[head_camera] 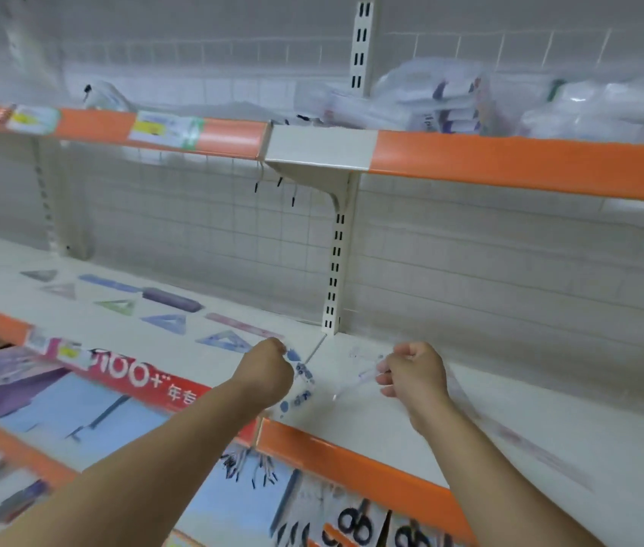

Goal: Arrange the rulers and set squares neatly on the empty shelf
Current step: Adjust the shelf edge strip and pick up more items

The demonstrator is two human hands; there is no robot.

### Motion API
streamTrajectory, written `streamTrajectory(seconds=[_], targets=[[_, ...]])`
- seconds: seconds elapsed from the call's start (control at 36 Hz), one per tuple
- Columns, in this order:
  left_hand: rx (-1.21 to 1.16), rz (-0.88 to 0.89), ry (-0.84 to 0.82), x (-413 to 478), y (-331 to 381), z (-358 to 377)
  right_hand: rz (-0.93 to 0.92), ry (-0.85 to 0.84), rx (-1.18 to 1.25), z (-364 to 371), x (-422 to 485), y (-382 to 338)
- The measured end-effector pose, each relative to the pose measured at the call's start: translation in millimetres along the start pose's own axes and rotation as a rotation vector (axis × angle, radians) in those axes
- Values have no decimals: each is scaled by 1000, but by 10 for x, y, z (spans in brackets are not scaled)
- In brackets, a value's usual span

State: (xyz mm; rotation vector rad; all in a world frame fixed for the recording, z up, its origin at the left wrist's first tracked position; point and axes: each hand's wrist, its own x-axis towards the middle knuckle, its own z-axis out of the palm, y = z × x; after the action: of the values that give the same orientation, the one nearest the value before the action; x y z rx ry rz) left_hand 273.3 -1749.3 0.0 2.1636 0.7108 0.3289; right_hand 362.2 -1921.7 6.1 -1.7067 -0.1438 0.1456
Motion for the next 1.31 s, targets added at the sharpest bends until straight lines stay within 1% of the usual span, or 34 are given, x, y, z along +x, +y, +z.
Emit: streamTrajectory(seconds=[0.08, 0.17, 0.28, 0.42, 0.5, 0.61, 0.78, 0.86, 0.89, 0.94, 0.97, 1.11, 1.17, 1.22, 1.31], targets=[[-55, -41, 43, 40, -333, -368, -11, -31, 33, 476, -125, -42], [-25, -48, 102, 33, -658, -732, -32, -61, 40, 931, -258, -102], [-38, -103, 136, -10, -1051, -1163, -55, -87, 7, 1481, -403, -140], [17, -144, 189, -23, -1441, -1636, -49, -96, -33, 2081, -505, -199], [11, -158, 245, 25, -1683, -1879, -31, -103, -49, 2407, -507, -236], [-5, -184, 266, 181, -1994, -2139, -24, -107, -75, 2778, -445, -280], [-71, -196, 311, 459, -2302, -2457, -25, -131, -98, 3317, -281, -350], [-72, -145, 367, 620, -2408, -2625, -47, -151, -82, 3606, -143, -364], [-92, -130, 366, 675, -2440, -2684, -45, -153, -84, 3704, -92, -368], [-172, -154, 306, 792, -2476, -2800, -28, -160, -77, 3896, -4, -384], [-190, -167, 307, 872, -2517, -2856, -21, -166, -70, 3982, 35, -399], [-251, -196, 392, 1291, -2688, -3117, 10, -186, -27, 4355, 233, -459], [-219, -184, 408, 1429, -2764, -3186, 20, -186, -11, 4457, 281, -474], [-201, -202, 374, 1573, -2845, -3243, 28, -180, -10, 4537, 309, -485], [-243, -227, 341, 1798, -2933, -3305, 45, -178, 26, 4638, 341, -491]])
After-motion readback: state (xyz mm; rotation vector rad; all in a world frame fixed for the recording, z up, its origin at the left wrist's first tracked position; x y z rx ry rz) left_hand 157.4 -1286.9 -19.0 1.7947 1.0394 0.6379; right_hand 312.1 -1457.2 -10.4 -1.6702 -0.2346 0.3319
